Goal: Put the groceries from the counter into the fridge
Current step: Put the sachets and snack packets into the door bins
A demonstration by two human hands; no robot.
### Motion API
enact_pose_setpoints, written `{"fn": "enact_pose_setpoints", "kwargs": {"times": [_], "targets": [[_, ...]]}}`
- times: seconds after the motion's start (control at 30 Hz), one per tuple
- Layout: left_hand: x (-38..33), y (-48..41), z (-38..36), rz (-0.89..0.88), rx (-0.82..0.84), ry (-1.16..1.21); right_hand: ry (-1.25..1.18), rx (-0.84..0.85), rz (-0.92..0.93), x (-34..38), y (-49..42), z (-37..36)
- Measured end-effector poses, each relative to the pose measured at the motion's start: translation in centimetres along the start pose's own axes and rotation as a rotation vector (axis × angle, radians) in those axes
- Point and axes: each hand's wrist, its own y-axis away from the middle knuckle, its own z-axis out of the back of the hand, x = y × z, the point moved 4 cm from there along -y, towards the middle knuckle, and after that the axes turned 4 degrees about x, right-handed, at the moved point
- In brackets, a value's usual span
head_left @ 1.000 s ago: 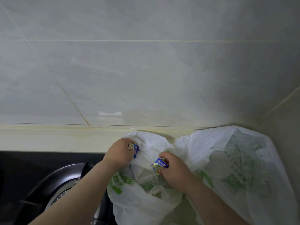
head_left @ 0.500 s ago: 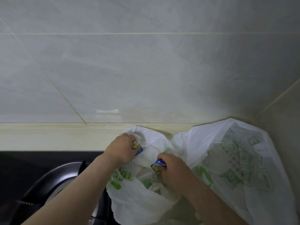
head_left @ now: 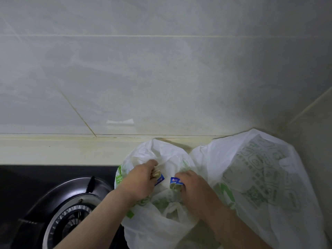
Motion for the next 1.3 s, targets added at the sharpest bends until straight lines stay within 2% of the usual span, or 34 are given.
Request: {"fn": "enact_pose_setpoints", "kwargs": {"times": [0.2, 0.4, 0.5, 0.7, 0.9, 1.1, 1.2, 1.3], "targets": [[0.5, 0.4, -1.1, -0.099, -0.05, -0.042, -0.053, -0.047, -0.003, 0.1, -0.3, -0.1], [0.6, 0.3, -1.2, -0.128, -0.059, -0.096, -0.034, -0.023, 0.003, 0.0, -0.3, -0.3], [0.2, 0.6, -1.3, -0.126, -0.038, -0.139, -0.031, -0.001, 0.007, 0.2, -0.3, -0.5], [0.1, 1.9, 0.1, -0.088, -0.053, -0.053, -0.101, -0.007, 0.03, 0.4, 0.0, -0.4], [2.5, 4.7, 1.4, -0.056, 0.019, -0.162, -0.125, -0.034, -0.008, -0.3, 0.2, -0.3], [1.3, 6.6, 0.0, -0.244, -0.068, -0.329, -0.112, -0.103, -0.093, -0.8, 0.1, 0.6], [0.4, 7.5, -0.3, -0.327, -0.154, -0.232, -0.148, -0.137, -0.111, -0.8, 0.3, 0.9], [0.0, 8.7, 0.8, -0.273, -0.308, 0.043, -0.201, -0.148, -0.084, -0.5, 1.3, 1.4]]}}
